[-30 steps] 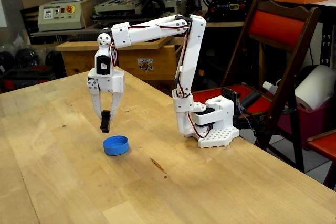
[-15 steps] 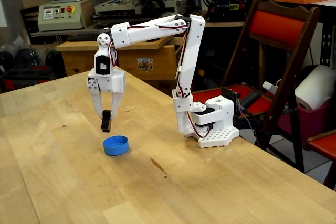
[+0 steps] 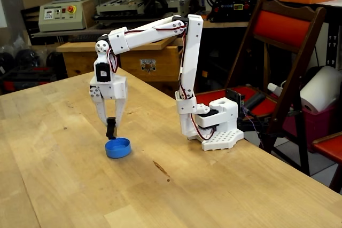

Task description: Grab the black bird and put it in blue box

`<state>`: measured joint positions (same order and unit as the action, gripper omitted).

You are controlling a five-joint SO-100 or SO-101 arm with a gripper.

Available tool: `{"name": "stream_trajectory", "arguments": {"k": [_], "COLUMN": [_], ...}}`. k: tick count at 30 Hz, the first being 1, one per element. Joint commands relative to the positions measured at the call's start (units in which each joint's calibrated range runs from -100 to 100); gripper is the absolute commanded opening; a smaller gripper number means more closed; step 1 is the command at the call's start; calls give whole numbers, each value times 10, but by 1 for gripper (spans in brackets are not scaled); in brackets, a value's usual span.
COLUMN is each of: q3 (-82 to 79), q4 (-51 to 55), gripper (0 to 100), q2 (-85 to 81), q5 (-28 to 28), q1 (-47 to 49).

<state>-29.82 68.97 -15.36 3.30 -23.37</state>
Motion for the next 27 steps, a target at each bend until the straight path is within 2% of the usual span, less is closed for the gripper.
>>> {"name": "stream_trajectory", "arguments": {"k": [1,27], "q3": [26,27], "q4": [3,3], "gripper": [3,3], "q2": [-4,-3], "q5": [3,3], "q1": [-3,40]}}
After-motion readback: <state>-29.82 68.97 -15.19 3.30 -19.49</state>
